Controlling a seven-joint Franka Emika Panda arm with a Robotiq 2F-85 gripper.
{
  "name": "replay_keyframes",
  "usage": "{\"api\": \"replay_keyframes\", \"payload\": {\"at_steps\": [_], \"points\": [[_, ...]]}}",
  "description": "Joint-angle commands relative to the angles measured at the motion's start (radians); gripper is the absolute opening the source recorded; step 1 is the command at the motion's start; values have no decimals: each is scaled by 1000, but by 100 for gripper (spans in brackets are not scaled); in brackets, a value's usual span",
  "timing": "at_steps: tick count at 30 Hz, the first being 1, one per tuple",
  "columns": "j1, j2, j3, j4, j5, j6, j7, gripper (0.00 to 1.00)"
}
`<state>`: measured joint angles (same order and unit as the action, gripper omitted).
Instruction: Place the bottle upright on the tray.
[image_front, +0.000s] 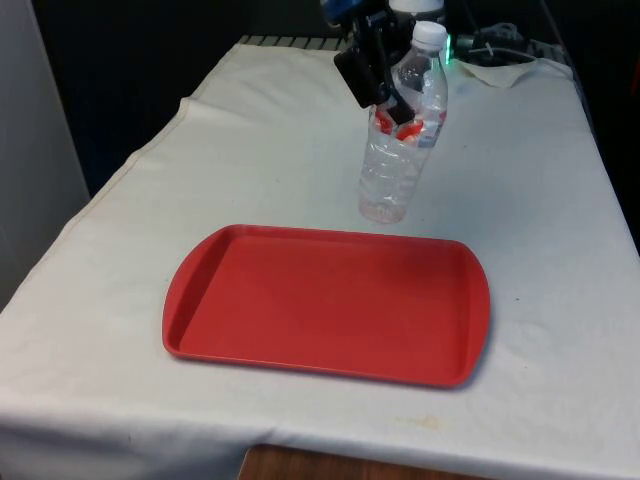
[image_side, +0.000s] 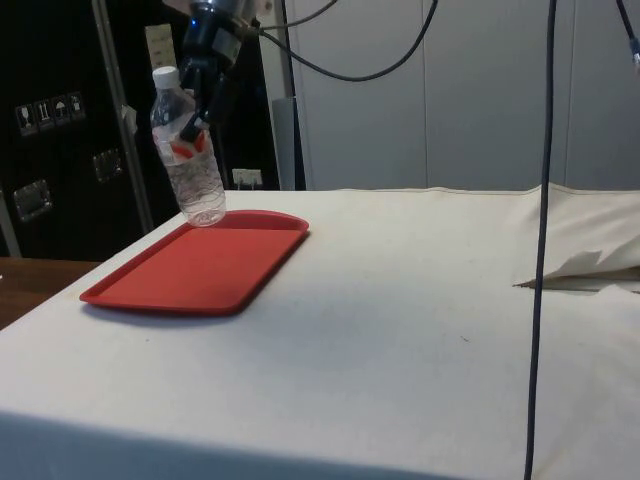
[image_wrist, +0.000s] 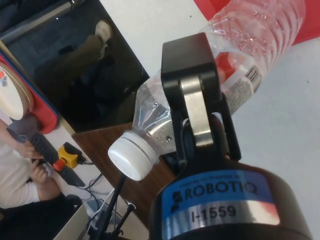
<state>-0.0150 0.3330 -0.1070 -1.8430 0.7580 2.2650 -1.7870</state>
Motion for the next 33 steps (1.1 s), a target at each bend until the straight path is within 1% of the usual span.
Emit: {"api": "replay_keyframes", "payload": {"at_steps": [1,2,9,10,11,17,18,19,21,23,31,33], "points": [[-1,1,0,1,3,1,-3,0],[0,0,0,0,0,-1,0,0],[-3,9,1,0,24,2,-21,0],[0,8,-2,-1,13,-2,-11,0],[-4,10,1,0,30,2,-26,0],[-4,15,-6,-2,84,-2,-68,0],[0,14,-10,-3,74,-5,-59,0],[-4,17,-7,-3,97,-2,-78,0],[-4,17,-8,-3,102,-2,-82,0],[-1,18,-10,-4,105,-2,-85,0],[-1,21,-10,-4,107,0,-86,0],[-3,24,-8,-4,118,2,-95,0]]}}
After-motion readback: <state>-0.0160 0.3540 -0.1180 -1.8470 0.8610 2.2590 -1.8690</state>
